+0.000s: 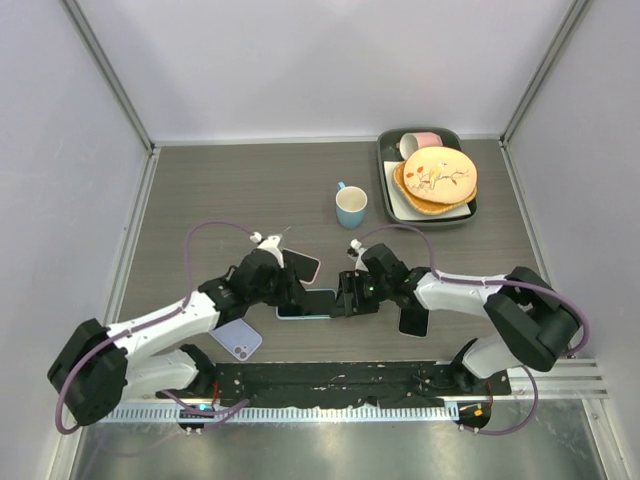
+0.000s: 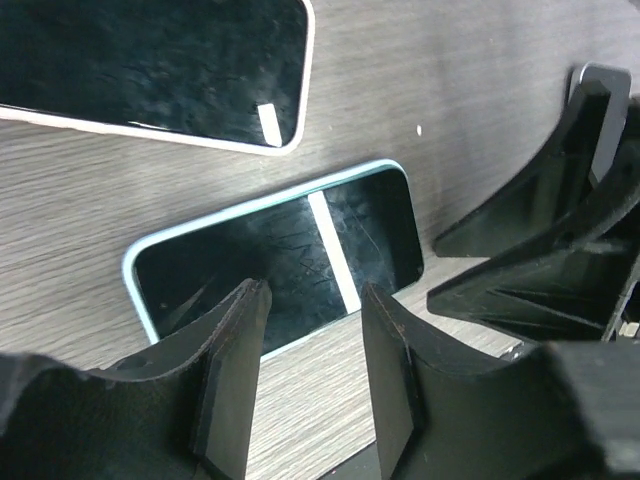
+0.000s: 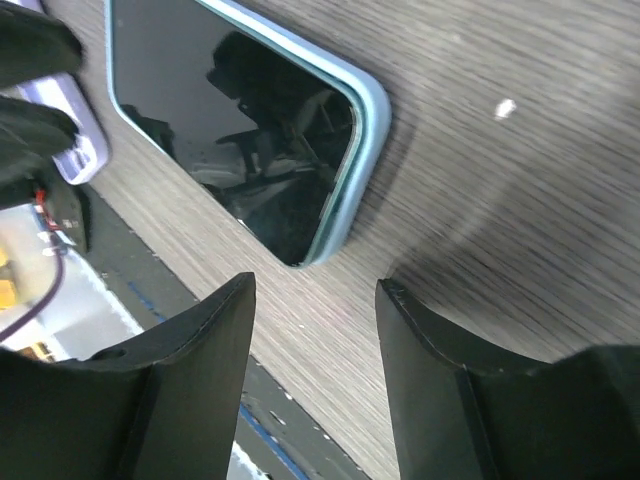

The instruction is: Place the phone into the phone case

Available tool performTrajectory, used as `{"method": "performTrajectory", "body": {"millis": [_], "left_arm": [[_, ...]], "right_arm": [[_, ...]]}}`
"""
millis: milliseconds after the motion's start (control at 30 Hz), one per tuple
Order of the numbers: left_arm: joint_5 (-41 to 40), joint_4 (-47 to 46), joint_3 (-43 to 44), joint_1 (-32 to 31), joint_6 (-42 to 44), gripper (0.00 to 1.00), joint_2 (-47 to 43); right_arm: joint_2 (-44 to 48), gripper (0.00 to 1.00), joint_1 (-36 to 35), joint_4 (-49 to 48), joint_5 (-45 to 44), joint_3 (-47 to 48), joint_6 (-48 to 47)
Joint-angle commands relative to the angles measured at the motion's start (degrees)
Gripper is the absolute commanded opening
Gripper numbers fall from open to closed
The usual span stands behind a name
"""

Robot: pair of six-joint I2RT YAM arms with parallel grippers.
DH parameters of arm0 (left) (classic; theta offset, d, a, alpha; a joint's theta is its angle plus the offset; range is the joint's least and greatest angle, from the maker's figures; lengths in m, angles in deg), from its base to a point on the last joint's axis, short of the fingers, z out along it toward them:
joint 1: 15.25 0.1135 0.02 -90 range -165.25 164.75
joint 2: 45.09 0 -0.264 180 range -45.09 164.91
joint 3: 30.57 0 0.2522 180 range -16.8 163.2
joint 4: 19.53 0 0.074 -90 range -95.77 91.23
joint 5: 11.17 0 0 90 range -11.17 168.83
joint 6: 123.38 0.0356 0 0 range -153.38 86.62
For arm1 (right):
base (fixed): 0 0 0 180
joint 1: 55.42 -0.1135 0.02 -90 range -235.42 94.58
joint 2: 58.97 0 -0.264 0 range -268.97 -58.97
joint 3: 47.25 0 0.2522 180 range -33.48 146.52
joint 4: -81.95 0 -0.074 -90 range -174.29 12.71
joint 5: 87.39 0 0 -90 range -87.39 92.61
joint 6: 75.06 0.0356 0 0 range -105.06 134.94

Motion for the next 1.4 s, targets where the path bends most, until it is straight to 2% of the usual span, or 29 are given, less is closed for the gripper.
{"method": "performTrajectory", "body": {"millis": [0, 133, 433, 700, 900, 967, 1367], "left_arm": [[6.0, -6.5, 1.7, -1.8, 1.3, 0.45, 4.4], [6.5, -8.1, 3.4, -4.3, 1.2, 0.41, 8.7], [6.0, -10.7, 5.1, -7.9, 0.5, 0.36, 14.1], [6.6, -11.7, 4.5, -9.3, -0.1, 0.3, 17.9], [7.4, -12.2, 3.5, -10.0, -1.5, 0.23, 20.4], [7.7, -12.8, 3.0, -10.2, -2.0, 0.22, 20.7], [8.0, -14.3, 2.2, -10.9, -3.1, 0.2, 22.8]], "right_arm": [[-2.4, 0.56, -0.2, -9.3, 4.8, -1.9, 4.8], [-4.2, 0.54, -0.2, -9.5, 3.7, -1.2, 5.3], [-7.7, 0.37, -0.2, -7.5, 2.4, 0.4, 4.7], [-13.1, 0.32, -0.2, -5.6, -0.6, 2.0, 4.0], [-16.4, 0.25, -0.2, -6.0, -1.7, 1.9, 3.8], [-17.5, 0.21, -0.2, -6.3, -1.7, 1.8, 4.0], [-20.9, 0.15, -0.3, -7.0, -1.8, 2.4, 3.3]]}}
